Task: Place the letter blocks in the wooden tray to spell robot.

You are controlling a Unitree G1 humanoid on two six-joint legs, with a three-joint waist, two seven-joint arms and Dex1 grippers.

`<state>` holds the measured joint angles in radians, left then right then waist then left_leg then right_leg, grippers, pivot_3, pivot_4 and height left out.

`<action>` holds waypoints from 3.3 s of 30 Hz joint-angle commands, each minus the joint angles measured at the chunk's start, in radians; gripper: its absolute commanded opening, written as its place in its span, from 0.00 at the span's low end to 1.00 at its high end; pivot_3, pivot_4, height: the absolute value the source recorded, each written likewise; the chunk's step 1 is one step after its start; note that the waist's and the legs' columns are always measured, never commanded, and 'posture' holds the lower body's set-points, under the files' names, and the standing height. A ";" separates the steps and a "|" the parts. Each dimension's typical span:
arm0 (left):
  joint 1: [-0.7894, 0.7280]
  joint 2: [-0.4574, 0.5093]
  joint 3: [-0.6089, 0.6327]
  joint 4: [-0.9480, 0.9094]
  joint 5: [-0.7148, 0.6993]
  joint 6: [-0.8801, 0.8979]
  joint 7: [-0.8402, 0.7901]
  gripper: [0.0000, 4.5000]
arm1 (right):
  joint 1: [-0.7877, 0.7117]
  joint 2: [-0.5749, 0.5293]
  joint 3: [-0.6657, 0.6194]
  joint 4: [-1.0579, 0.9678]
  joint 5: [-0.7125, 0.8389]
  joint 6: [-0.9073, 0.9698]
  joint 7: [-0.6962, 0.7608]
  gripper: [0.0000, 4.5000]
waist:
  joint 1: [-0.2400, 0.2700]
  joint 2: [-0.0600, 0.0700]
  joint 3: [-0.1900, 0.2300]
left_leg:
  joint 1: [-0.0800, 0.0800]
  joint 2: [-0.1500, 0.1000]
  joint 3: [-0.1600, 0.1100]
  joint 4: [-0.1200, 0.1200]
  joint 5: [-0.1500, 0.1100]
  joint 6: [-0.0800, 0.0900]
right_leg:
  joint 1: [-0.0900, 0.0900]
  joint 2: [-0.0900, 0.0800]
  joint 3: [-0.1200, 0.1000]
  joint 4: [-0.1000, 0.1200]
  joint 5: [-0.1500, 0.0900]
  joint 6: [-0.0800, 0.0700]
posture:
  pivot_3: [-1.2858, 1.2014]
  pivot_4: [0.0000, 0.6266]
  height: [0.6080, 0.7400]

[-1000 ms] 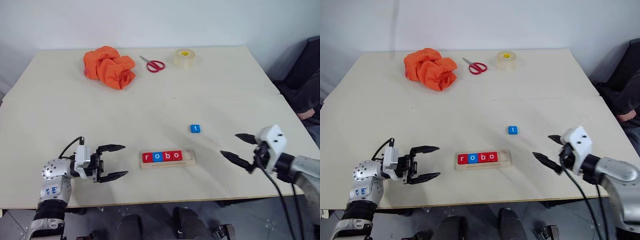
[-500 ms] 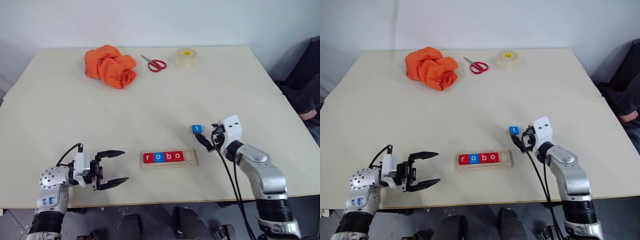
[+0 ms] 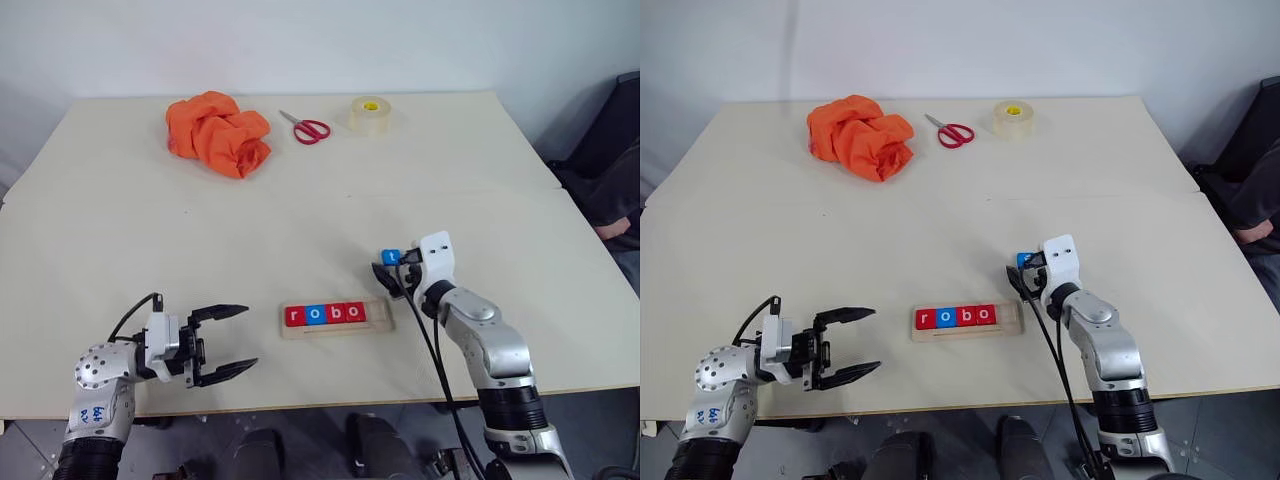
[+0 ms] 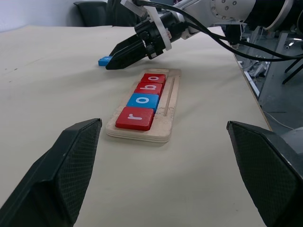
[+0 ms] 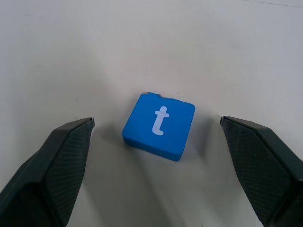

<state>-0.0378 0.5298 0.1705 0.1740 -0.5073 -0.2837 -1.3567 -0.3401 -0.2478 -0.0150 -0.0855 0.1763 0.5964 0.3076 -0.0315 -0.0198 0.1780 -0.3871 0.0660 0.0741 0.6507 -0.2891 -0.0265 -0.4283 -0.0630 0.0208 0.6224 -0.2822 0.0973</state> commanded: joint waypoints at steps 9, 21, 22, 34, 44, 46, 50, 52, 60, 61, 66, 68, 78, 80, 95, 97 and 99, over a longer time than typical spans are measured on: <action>0.005 0.009 0.004 -0.019 -0.019 -0.006 -0.017 1.00 | 0.021 0.015 -0.003 -0.037 -0.021 0.000 -0.069 0.35 | -0.002 0.000 0.000 | 0.000 0.000 0.000 -0.001 0.000 0.000 | 0.000 0.000 0.000 0.000 0.000 0.000 | 0.52 0.24 1.00; -0.034 0.039 0.010 0.019 -0.030 0.021 -0.080 1.00 | 0.246 -0.006 -0.106 -0.512 0.018 0.232 -0.140 0.32 | 0.003 0.000 0.000 | -0.001 0.000 -0.001 -0.002 0.000 -0.001 | -0.001 0.000 -0.001 -0.002 -0.001 -0.001 | 0.52 0.24 1.00; -0.042 0.042 0.011 0.027 -0.029 0.022 -0.084 1.00 | 0.283 0.008 -0.110 -0.562 0.014 0.265 -0.163 0.32 | 0.004 0.000 0.000 | -0.001 0.000 -0.001 -0.003 -0.001 -0.001 | -0.001 0.000 -0.001 -0.002 -0.001 -0.001 | 0.52 0.24 1.00; -0.072 0.047 0.010 0.052 -0.026 0.032 -0.112 1.00 | 0.412 0.106 -0.095 -0.741 -0.006 0.416 -0.292 0.32 | -0.004 0.000 0.000 | 0.000 0.000 0.000 -0.002 0.000 -0.001 | -0.001 0.000 0.000 -0.002 -0.003 -0.005 | 0.52 0.24 1.00; -0.059 0.038 0.010 0.040 -0.022 0.032 -0.105 1.00 | 0.398 0.013 -0.123 -0.756 0.019 0.439 -0.208 0.91 | -0.003 0.000 0.000 | 0.000 0.000 0.000 -0.002 -0.001 -0.001 | -0.001 0.000 0.000 -0.003 -0.003 -0.005 | 0.52 0.24 1.00; -0.061 0.034 0.007 0.043 -0.020 0.029 -0.103 1.00 | 0.383 -0.031 -0.143 -0.743 0.031 0.435 -0.173 0.99 | -0.003 0.000 0.000 | 0.000 0.000 0.000 -0.002 -0.001 -0.001 | -0.001 0.000 0.000 -0.003 -0.003 -0.005 | 0.52 0.24 1.00; -0.084 0.019 -0.001 0.066 -0.013 0.017 -0.102 1.00 | 0.332 -0.241 -0.178 -0.641 0.060 0.342 0.012 0.99 | -0.001 0.000 0.000 | 0.000 0.000 0.001 -0.002 -0.001 -0.001 | 0.000 0.000 0.000 -0.004 -0.003 -0.005 | 0.52 0.24 1.00; -0.094 0.013 -0.004 0.080 -0.009 0.009 -0.105 1.00 | 0.316 -0.351 -0.175 -0.574 0.089 0.281 0.142 0.99 | 0.001 -0.001 0.000 | -0.001 0.000 0.001 -0.002 -0.001 -0.001 | 0.000 0.000 0.000 -0.004 -0.003 -0.005 | 0.52 0.24 1.00; -0.112 -0.012 -0.013 0.106 -0.001 -0.021 -0.098 1.00 | 0.214 -0.665 -0.047 -0.208 0.078 -0.069 0.607 0.99 | 0.000 -0.001 0.001 | -0.001 0.000 0.001 -0.002 -0.001 0.000 | 0.000 0.001 0.001 -0.005 0.000 0.001 | 0.52 0.24 1.00; -0.110 -0.013 -0.012 0.105 -0.002 -0.023 -0.096 1.00 | 0.191 -0.676 -0.024 -0.166 0.066 -0.099 0.630 0.99 | 0.001 -0.001 0.001 | 0.000 0.000 0.002 -0.002 -0.001 0.000 | 0.000 0.001 0.001 -0.005 0.000 0.001 | 0.52 0.24 1.00; -0.088 -0.017 -0.006 0.087 -0.003 -0.037 -0.073 1.00 | 0.080 -0.684 0.074 0.027 0.015 -0.214 0.739 0.99 | 0.002 -0.002 0.001 | 0.000 0.000 0.002 -0.001 -0.001 0.001 | 0.000 0.002 0.002 -0.004 0.000 0.001 | 0.52 0.24 1.00; -0.073 -0.017 -0.003 0.072 -0.003 -0.041 -0.060 1.00 | 0.049 -0.673 0.090 0.075 0.005 -0.235 0.757 0.91 | 0.002 -0.002 0.001 | 0.000 0.000 0.002 -0.001 -0.001 0.001 | 0.000 0.001 0.002 -0.004 0.000 0.001 | 0.52 0.24 1.00; -0.043 -0.010 0.002 0.055 -0.009 -0.050 -0.036 1.00 | -0.012 -0.676 0.083 0.090 -0.010 -0.268 0.784 0.32 | 0.003 -0.002 0.001 | 0.000 0.000 0.004 0.002 -0.001 0.000 | 0.000 0.001 0.005 -0.004 0.001 0.002 | 0.52 0.24 1.00; -0.045 -0.009 0.001 0.057 -0.010 -0.051 -0.037 1.00 | -0.023 -0.676 0.078 0.079 -0.006 -0.255 0.783 0.32 | 0.003 -0.002 0.001 | 0.000 0.000 0.005 0.002 -0.001 0.000 | 0.000 0.001 0.006 -0.004 0.001 0.002 | 0.52 0.24 1.00; -0.057 -0.025 -0.014 0.074 -0.002 -0.073 -0.036 1.00 | -0.262 -0.633 0.322 -0.129 -0.022 0.033 0.884 0.32 | 0.002 -0.001 0.001 | 0.000 0.000 0.009 0.001 -0.002 0.000 | -0.004 0.000 0.010 -0.003 0.001 0.003 | 0.52 0.24 1.00; -0.047 -0.027 -0.013 0.064 -0.004 -0.073 -0.029 1.00 | -0.280 -0.622 0.347 -0.132 -0.021 0.039 0.896 0.32 | 0.002 -0.001 0.001 | 0.000 0.000 0.009 0.001 -0.002 0.000 | -0.004 0.000 0.010 -0.003 0.001 0.003 | 0.52 0.24 1.00; -0.031 -0.025 -0.008 0.052 -0.007 -0.075 -0.024 1.00 | -0.302 -0.600 0.367 -0.139 -0.011 0.055 0.905 0.32 | 0.001 -0.001 0.001 | 0.000 0.000 0.009 0.001 -0.003 0.000 | -0.004 0.000 0.010 -0.003 0.001 0.003 | 0.52 0.24 1.00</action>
<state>-0.0826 0.5070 0.1557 0.2556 -0.5046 -0.3452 -1.3874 -0.6205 -0.8563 0.3512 -0.1935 0.1571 0.6412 1.2006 -0.0303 -0.0209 0.1793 -0.3872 0.0661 0.0836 0.6516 -0.2917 -0.0269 -0.4324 -0.0626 0.0306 0.6198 -0.2810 0.0999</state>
